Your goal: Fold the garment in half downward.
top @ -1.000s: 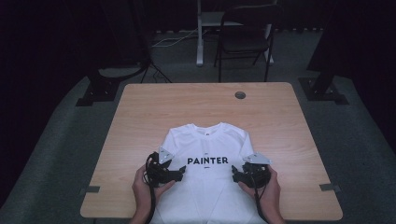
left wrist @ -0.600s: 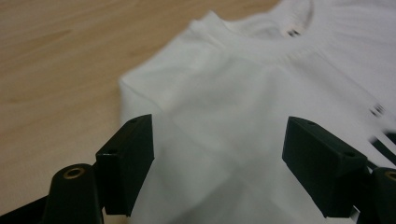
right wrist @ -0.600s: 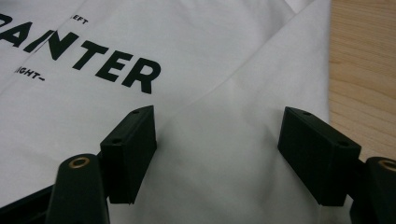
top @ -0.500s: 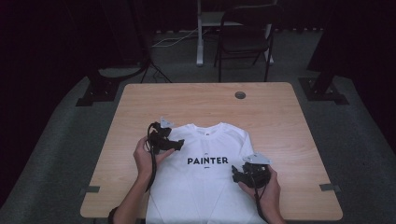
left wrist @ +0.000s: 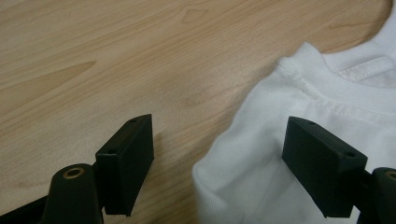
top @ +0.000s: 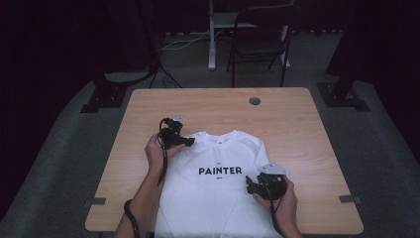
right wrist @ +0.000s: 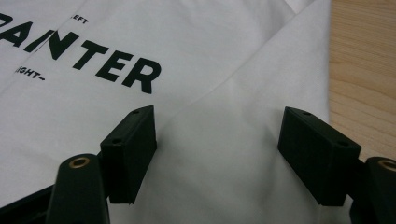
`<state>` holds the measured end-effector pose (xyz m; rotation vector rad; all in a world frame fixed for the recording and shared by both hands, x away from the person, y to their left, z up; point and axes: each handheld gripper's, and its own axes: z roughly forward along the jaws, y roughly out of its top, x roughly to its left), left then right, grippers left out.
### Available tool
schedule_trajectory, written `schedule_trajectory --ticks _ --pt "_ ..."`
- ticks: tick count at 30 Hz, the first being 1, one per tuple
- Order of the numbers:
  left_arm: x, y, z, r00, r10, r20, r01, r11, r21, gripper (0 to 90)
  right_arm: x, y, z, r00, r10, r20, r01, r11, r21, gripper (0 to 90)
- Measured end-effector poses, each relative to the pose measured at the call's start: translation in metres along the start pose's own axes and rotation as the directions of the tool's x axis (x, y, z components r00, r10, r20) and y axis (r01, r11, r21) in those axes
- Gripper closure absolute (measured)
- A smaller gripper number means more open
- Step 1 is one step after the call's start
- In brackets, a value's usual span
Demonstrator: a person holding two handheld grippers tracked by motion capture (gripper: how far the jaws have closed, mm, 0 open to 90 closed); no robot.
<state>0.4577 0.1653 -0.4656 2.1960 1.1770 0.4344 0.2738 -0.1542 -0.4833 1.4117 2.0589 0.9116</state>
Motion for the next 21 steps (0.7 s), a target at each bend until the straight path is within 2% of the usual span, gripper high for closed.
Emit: schedule_trajectory --ticks 2,4,13,18,21 --pt "-0.001 0.0 0.001 1.0 -0.004 0.003 0.004 1.0 -0.005 25.8 0.0 0.0 0.0 1.0 0.0 0.0 0.0 1.0 0.0 27.0" --pt "-0.005 0.0 0.002 0.9998 0.017 -0.01 -0.017 0.9997 -0.015 25.8 0.0 0.0 0.0 1.0 0.0 0.0 0.0 1.0 0.0 27.1" --pt "-0.007 -0.008 0.002 0.9998 0.016 -0.009 -0.017 0.9974 -0.07 25.9 0.0 0.0 0.0 1.0 0.0 0.0 0.0 1.0 -0.001 27.1" --pt "-0.01 -0.012 -0.001 0.9988 0.045 0.019 -0.043 0.9942 -0.099 38.9 0.0 0.0 0.0 1.0 -0.002 0.0 0.002 1.0 -0.001 27.1" --pt "-0.012 -0.014 -0.002 0.999 0.041 0.017 -0.039 0.9934 -0.108 43.7 0.0 0.0 0.0 1.0 -0.002 0.0 0.002 1.0 -0.001 27.1"
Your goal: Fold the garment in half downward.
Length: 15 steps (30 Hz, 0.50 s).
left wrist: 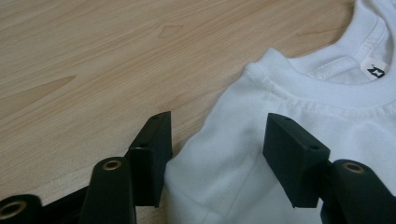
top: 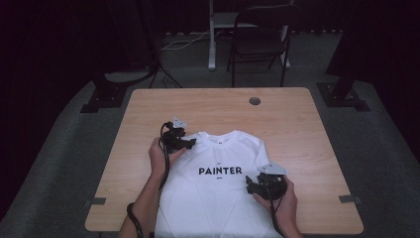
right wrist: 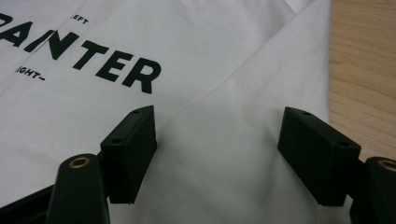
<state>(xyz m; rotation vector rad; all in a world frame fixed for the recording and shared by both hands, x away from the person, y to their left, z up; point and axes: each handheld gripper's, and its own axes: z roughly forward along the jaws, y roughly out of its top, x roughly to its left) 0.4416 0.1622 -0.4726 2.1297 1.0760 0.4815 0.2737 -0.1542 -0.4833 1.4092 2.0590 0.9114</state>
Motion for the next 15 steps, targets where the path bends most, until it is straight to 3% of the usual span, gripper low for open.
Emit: schedule_trajectory --ticks 9,15 --pt "-0.0051 -0.0041 -0.0002 0.9992 -0.025 -0.032 0.024 0.9992 -0.031 44.2 0.0 0.0 0.0 1.0 0.001 0.0 -0.001 1.0 0.0 27.0" --pt "-0.0067 -0.0027 -0.0006 0.9999 -0.009 -0.014 0.009 0.9996 -0.027 51.5 0.0001 0.0 0.0 1.0 0.001 0.0 -0.001 1.0 0.0 27.0"
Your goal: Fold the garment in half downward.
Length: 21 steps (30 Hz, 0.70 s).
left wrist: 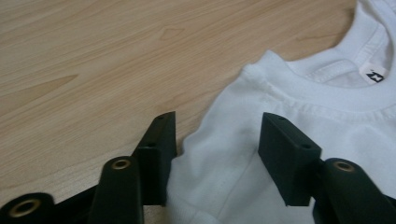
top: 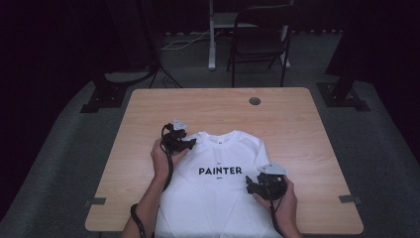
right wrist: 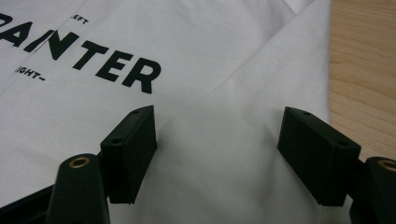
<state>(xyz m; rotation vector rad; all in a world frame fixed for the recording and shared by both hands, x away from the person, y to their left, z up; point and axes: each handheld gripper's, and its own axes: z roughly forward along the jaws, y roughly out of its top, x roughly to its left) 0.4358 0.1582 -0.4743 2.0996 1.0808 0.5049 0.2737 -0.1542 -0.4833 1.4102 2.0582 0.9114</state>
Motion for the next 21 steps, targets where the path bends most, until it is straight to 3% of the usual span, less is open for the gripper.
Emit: schedule_trajectory --ticks 9,13,21 --pt "-0.003 0.0049 -0.0018 0.9995 0.0 0.031 -0.001 0.9992 0.039 81.1 0.0 0.0 0.0 1.0 0.001 0.0 -0.001 1.0 0.0 27.0" --pt "-0.0032 0.0032 -0.0032 0.9996 -0.008 0.029 0.007 0.9995 0.032 85.8 -0.0002 0.0 0.0 1.0 0.0 0.0 0.0 1.0 0.001 27.0" --pt "-0.0086 0.0053 -0.0092 0.9999 0.014 -0.007 -0.014 0.9998 0.015 87.2 0.0003 0.0 -0.0003 1.0 -0.002 0.004 0.002 1.0 0.001 26.8"
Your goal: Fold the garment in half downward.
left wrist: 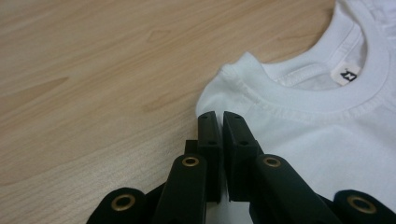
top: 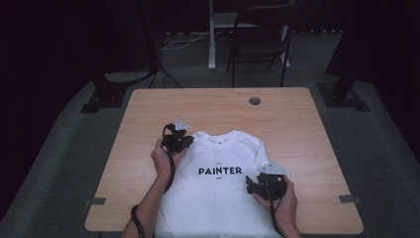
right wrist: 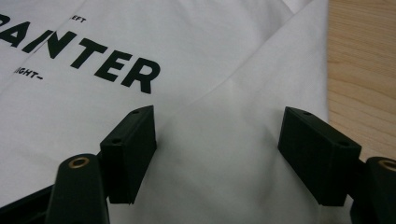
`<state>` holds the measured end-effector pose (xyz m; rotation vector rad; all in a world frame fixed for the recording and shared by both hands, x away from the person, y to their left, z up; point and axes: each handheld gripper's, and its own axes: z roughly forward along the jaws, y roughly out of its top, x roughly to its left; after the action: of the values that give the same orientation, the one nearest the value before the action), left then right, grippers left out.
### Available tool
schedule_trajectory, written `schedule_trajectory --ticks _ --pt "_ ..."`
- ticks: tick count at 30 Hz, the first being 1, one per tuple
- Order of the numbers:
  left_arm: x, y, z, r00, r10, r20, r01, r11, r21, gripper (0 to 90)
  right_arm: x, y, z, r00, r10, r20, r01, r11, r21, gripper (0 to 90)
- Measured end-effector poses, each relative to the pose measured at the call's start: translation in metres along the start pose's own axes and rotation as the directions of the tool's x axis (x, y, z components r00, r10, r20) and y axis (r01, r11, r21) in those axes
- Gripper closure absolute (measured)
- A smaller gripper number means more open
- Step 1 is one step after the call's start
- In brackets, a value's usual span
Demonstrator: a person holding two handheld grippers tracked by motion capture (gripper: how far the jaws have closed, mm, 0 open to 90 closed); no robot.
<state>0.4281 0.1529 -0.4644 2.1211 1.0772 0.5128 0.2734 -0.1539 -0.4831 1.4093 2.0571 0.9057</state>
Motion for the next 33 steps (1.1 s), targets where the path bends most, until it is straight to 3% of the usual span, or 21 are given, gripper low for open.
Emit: schedule_trajectory --ticks 9,16,19,29,33 --pt "-0.002 0.007 -0.017 0.9999 -0.003 0.01 0.004 0.9982 -0.06 87.1 0.002 0.001 -0.001 0.9998 -0.011 0.014 0.011 1.0 0.002 26.3" --pt "-0.004 0.006 -0.017 0.9999 -0.01 0.012 0.011 0.9977 -0.067 87.1 -0.004 0.012 -0.004 0.9996 -0.017 -0.025 0.016 0.999 -0.031 25.5" --pt "-0.003 0.005 -0.015 0.9996 -0.024 0.015 0.025 0.9976 -0.065 87.1 -0.012 0.025 0.001 0.999 -0.012 -0.042 0.01 0.999 -0.045 25.5" --pt "-0.002 0.004 -0.009 0.9994 -0.03 0.019 0.03 0.9987 -0.041 87.1 -0.045 0.078 0.043 0.9909 0.005 -0.134 -0.003 1.0 0.014 25.5" --pt "-0.001 0.004 -0.009 0.9994 -0.027 0.021 0.028 0.999 -0.034 87.1 -0.055 0.093 0.059 0.9893 -0.001 -0.146 0.008 0.999 0.046 25.3"
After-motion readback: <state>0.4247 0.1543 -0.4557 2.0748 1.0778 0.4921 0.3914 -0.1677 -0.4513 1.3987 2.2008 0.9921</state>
